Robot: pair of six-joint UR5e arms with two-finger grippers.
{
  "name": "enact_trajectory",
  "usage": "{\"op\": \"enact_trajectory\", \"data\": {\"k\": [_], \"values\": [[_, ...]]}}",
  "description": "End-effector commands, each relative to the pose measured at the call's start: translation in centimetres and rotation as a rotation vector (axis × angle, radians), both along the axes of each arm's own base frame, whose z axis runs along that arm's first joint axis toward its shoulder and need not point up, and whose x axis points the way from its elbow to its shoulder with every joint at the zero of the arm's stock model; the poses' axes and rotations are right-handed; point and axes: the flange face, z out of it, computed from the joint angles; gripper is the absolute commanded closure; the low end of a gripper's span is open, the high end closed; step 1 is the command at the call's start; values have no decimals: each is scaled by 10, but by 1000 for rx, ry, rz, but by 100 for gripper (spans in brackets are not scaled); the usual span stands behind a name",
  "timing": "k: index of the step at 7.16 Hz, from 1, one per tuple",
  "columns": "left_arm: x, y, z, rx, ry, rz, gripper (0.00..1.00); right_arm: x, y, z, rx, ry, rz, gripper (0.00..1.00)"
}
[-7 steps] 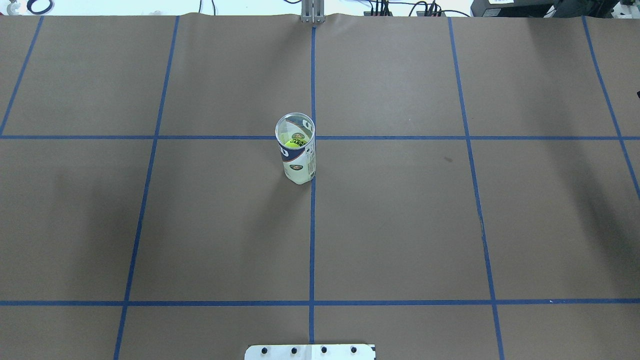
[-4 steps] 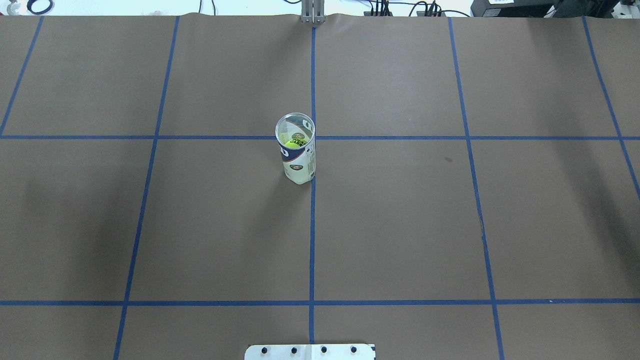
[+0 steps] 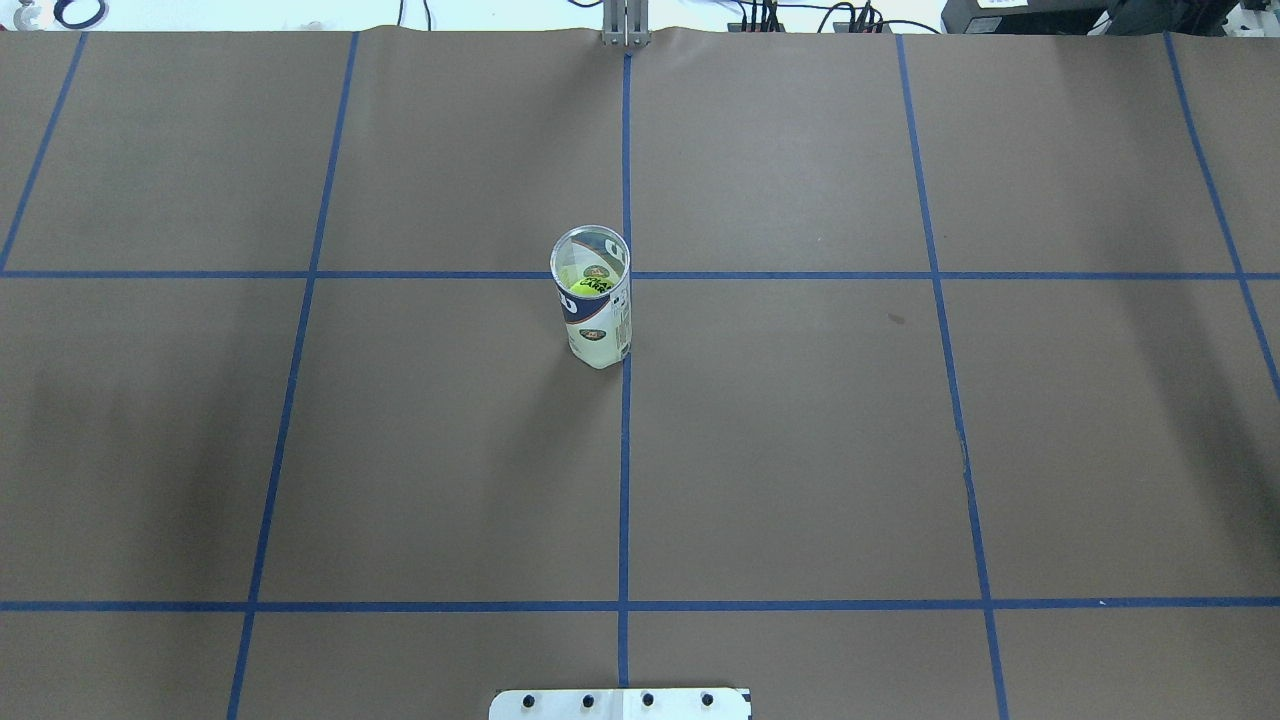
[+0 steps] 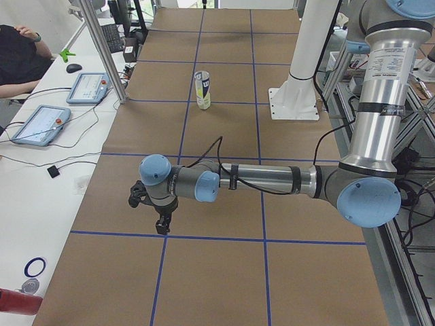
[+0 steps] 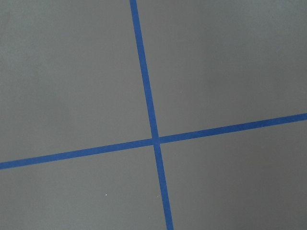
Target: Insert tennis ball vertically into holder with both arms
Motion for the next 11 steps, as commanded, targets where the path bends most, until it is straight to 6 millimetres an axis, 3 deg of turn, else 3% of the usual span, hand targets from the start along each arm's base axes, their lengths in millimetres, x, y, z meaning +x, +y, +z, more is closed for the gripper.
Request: {"op": "enact_trajectory", "data": {"k": [1,3,5,9,11], "values": [[-2,-1,-8,2,2,-4,0,1,9,6,-16,2,-3,1],[-18,4,-25,-30,-1,-25,0,2,9,7,-18,5,-4,1],[-19,5,-22,-39,-1,-25,0,2,14,14,-22,6,-11,1],[-22,6,-22,-41,-1,-31,0,32,37,35,-63,3,46,1],[-23,6,-22,-39,-1,-33,0,35,42,40,-26,1,7,1]]}}
